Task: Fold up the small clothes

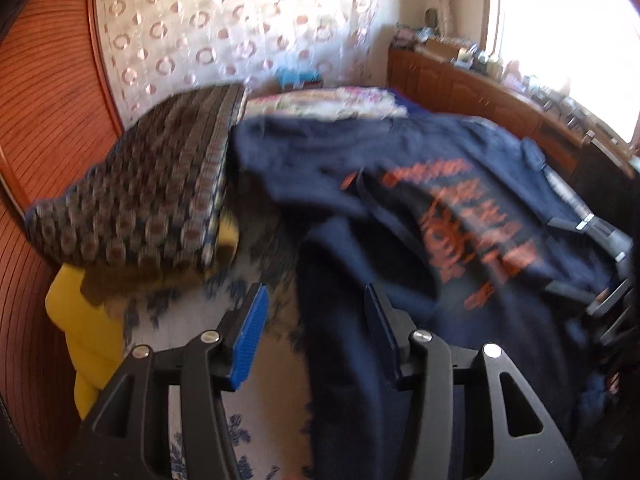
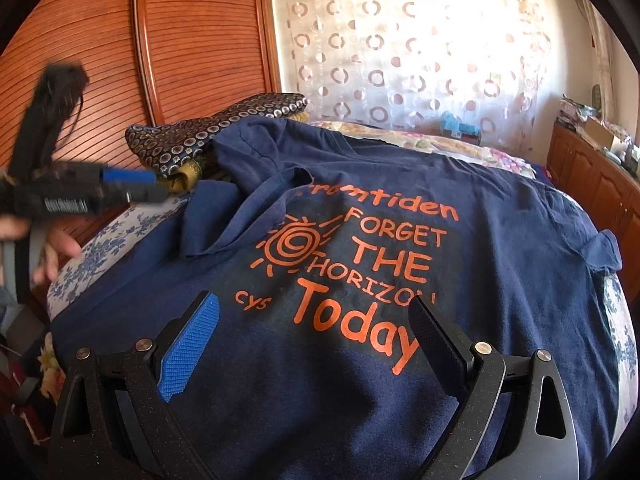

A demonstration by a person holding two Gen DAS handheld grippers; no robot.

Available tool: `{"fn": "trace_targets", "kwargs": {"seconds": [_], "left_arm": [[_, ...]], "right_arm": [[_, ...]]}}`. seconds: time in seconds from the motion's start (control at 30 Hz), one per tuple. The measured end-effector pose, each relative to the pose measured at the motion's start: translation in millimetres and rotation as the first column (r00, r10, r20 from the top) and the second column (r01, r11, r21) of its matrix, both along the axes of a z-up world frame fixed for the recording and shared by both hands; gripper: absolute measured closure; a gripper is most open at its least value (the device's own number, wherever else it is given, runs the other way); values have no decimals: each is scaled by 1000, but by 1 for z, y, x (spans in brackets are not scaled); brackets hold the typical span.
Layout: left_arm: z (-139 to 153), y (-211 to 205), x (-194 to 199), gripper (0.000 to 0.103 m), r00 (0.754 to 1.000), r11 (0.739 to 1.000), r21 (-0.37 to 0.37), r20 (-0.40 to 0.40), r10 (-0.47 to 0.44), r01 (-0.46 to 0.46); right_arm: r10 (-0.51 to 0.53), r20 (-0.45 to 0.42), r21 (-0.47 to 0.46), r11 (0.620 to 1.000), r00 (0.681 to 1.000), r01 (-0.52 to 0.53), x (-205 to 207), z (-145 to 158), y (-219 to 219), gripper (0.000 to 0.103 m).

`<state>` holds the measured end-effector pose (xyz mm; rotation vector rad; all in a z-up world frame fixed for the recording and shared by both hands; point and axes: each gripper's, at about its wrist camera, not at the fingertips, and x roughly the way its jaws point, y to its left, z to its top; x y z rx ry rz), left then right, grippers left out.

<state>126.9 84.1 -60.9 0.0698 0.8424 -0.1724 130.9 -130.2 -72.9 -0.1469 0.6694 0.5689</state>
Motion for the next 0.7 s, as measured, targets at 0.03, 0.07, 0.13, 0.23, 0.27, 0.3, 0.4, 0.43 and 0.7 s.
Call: {"fn": "trace_targets", "kwargs": {"seconds": [0.03, 0.07, 0.13, 0.23, 0.27, 0.3, 0.4, 0.43, 0.7], "left_arm": [[-6, 2, 0, 53, 1000, 1000, 5, -10, 5, -5], [-12, 4, 1, 53, 1000, 1000, 6, -20, 11, -11], [-22, 8, 2, 53, 999, 1000, 4, -37, 22, -22], [-29, 10, 3, 52, 998, 1000, 7, -47, 29, -29], [-32, 12, 3, 51, 998, 1000, 4, -48, 29, -29], [-33, 12, 3, 50, 998, 1000, 0, -50, 31, -31], [-37, 15, 1, 47, 998, 999, -18, -45, 33, -34], [-39, 17, 0, 47, 999, 999, -30, -43, 34, -35], [-37, 21, 3, 45, 998, 997, -57, -45, 44, -47]], "right_arm": [[0, -1, -1, 1000, 1000, 0, 0, 0, 0, 6], [0, -2, -2, 1000, 1000, 0, 0, 0, 0, 6], [0, -2, -4, 1000, 1000, 0, 1, -1, 1, 6], [0, -3, -4, 1000, 1000, 0, 1, -1, 0, 6], [1, -4, -5, 1000, 1000, -1, 1, -1, 0, 6], [1, -3, -5, 1000, 1000, -1, 1, -1, 0, 6], [3, -5, -7, 1000, 1000, -3, 1, -2, 1, 6], [3, -6, -8, 1000, 1000, -3, 1, -2, 1, 6], [22, -25, -16, 1000, 999, -23, 3, -2, 3, 6]]}}
